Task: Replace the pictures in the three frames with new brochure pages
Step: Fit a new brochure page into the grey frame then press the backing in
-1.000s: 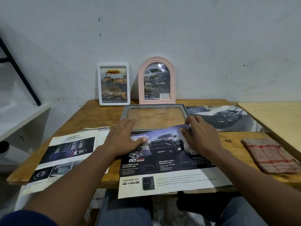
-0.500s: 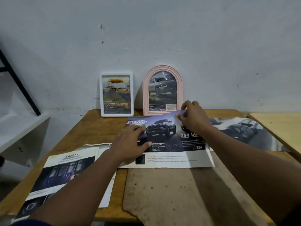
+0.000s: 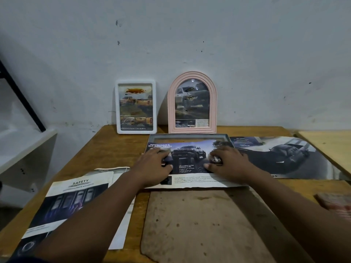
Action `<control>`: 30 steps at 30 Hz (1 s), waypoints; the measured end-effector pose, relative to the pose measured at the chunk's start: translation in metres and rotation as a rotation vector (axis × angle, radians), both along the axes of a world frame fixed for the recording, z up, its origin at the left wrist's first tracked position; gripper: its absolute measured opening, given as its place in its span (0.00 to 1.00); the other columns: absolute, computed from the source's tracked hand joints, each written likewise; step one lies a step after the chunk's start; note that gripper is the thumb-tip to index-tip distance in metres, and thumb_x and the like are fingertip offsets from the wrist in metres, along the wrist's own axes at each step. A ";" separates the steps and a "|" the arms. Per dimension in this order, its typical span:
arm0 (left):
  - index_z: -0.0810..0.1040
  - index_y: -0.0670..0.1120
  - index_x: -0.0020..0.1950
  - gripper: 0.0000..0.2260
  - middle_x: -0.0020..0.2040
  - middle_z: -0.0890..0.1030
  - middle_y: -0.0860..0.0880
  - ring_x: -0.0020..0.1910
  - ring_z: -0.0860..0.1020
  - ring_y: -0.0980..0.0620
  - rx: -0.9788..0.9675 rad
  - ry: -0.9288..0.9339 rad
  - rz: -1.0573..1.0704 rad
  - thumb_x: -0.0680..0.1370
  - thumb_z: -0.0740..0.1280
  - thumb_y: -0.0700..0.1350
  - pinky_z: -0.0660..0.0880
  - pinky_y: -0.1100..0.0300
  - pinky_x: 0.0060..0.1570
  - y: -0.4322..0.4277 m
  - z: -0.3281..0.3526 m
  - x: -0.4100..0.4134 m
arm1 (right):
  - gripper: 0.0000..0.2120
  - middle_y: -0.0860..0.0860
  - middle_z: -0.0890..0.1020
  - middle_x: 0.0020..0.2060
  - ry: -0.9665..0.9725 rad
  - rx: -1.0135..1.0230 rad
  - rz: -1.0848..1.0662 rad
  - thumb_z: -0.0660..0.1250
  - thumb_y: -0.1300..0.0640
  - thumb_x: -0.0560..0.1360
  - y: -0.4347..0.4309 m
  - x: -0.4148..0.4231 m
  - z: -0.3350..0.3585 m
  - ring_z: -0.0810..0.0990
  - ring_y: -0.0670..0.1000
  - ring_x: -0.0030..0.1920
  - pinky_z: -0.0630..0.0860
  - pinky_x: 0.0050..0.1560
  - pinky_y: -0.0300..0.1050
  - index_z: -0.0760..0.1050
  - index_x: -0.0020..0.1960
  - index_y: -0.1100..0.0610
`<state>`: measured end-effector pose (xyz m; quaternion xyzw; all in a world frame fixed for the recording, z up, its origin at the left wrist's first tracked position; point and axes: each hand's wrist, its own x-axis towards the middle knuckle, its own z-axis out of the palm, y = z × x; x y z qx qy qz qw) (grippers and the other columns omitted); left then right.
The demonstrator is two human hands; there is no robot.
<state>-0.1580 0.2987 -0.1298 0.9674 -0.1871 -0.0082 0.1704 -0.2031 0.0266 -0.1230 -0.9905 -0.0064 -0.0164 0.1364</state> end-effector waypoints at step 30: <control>0.70 0.52 0.75 0.25 0.73 0.70 0.46 0.71 0.68 0.46 -0.036 -0.064 0.133 0.79 0.64 0.60 0.71 0.49 0.67 -0.001 -0.006 0.009 | 0.28 0.57 0.70 0.70 -0.055 -0.045 -0.114 0.58 0.35 0.78 -0.014 0.038 -0.009 0.67 0.60 0.69 0.68 0.68 0.59 0.70 0.70 0.52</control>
